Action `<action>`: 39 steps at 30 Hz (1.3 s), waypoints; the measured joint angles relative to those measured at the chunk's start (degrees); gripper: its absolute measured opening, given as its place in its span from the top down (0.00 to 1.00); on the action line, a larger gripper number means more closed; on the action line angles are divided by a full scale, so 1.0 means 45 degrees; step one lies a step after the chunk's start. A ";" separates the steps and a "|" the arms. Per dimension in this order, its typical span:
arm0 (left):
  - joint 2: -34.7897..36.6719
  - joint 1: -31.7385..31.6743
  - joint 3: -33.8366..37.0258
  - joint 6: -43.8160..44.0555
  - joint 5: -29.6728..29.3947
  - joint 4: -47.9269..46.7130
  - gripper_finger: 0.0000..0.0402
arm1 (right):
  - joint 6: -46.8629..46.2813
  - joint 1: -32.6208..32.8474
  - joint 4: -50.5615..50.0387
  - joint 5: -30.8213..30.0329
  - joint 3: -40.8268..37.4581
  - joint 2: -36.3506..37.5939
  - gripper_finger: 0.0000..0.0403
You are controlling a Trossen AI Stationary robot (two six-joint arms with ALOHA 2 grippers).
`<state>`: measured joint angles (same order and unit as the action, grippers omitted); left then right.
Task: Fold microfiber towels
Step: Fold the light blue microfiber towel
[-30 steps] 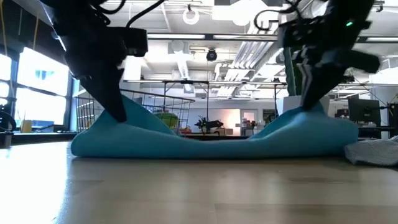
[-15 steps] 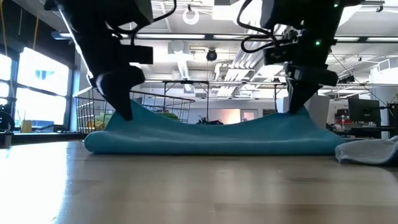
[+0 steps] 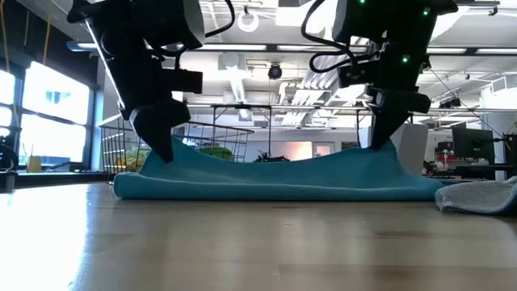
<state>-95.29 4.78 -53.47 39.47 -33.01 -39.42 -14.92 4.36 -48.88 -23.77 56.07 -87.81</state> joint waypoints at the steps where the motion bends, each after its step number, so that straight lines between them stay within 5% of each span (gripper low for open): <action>1: -0.0005 0.0000 0.0000 0.0072 -0.0006 0.0011 0.99 | 0.0000 0.0000 0.0000 0.0014 0.0000 0.0000 0.94; 10: -0.0034 0.0000 0.0005 0.0464 0.0145 -0.0363 0.79 | -0.0608 0.0005 -0.0725 0.0097 0.0223 0.0032 0.63; 17: 0.0092 0.0033 -0.0825 0.0552 0.1069 -0.1784 0.66 | -0.2252 0.0366 -0.2166 0.0406 0.0971 0.0398 0.58; 26: 0.0102 0.1439 -0.0701 -0.3478 0.1839 -0.1137 0.70 | -0.5196 0.0996 -0.0551 0.1321 -0.1704 0.2359 0.61; 39: 0.0097 0.0996 0.1740 -0.2954 0.2064 0.2934 0.81 | -0.9019 0.0669 0.4739 0.1863 -0.6430 0.6149 0.57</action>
<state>-94.85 9.26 -45.64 26.18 -23.73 -26.22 -55.51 7.37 -27.56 -15.39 27.14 -60.14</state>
